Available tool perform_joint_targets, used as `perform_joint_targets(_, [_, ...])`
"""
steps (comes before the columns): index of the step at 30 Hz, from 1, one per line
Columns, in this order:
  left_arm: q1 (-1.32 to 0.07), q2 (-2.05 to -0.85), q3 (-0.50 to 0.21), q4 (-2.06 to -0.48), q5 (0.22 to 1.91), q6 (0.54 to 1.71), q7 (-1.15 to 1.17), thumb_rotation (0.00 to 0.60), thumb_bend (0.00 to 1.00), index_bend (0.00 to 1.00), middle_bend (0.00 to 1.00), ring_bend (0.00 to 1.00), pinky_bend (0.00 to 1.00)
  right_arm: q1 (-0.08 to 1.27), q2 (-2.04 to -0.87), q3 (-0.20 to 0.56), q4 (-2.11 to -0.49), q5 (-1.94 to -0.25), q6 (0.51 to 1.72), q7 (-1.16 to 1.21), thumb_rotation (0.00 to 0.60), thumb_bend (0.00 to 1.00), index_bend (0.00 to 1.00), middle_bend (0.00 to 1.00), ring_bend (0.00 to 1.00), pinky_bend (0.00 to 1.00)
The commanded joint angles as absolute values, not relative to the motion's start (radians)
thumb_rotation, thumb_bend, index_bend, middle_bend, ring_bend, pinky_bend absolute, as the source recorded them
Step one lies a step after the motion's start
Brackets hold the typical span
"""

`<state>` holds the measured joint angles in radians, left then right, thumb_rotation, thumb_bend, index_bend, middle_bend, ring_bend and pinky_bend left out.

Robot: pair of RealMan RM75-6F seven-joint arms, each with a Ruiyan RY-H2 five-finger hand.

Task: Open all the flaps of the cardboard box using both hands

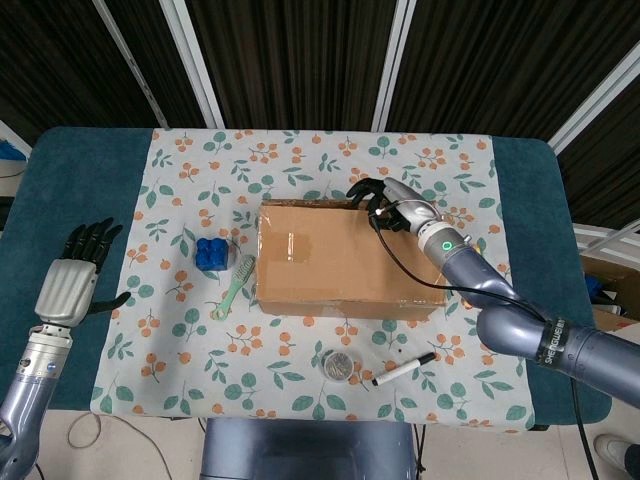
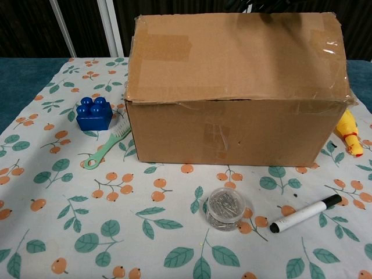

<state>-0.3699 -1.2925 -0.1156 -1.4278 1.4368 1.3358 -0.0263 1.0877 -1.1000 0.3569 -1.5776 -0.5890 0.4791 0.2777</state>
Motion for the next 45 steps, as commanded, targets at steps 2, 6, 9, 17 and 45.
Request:
perform_joint_targets(2, [-0.37,-1.296,-0.114,-1.421,1.448,1.341,-0.032,0.6,0.13,0.0,0.0,0.0,0.0,1.089,-1.059,0.364,-1.626,-0.588,0.473,0.276,0.6,0.94,0.32,0.35,0.4,0.61])
perform_joint_targets(6, [-0.37,-1.295,-0.112,-1.42,1.452,1.34,-0.035,0.6,0.13,0.0,0.0,0.0,0.0,1.091,-1.018,0.366,-1.669,-0.584,0.457,0.276,0.6,0.94,0.32,0.35,0.4,0.61])
perform_joint_targets(9, [-0.369,-1.296,-0.113,-1.419,1.457,1.345,-0.04,0.6,0.13,0.0,0.0,0.0,0.0,1.092,-0.986,0.366,-1.708,-0.583,0.441,0.279,0.6,0.94,0.32,0.35,0.4,0.64])
perform_joint_targets(17, [-0.37,-1.307,-0.109,-1.399,1.472,1.348,-0.064,0.6,0.13,0.0,0.0,0.0,0.0,1.092,-0.917,0.371,-1.842,-0.598,0.446,0.275,0.6,0.94,0.32,0.35,0.4,0.65])
perform_joint_targets(45, [-0.37,-1.31,-0.107,-1.394,1.482,1.347,-0.072,0.6,0.13,0.0,0.0,0.0,0.0,1.246,-0.744,0.323,-1.884,-0.485,0.249,0.309,0.6,0.94,0.32,0.35,0.4,0.65])
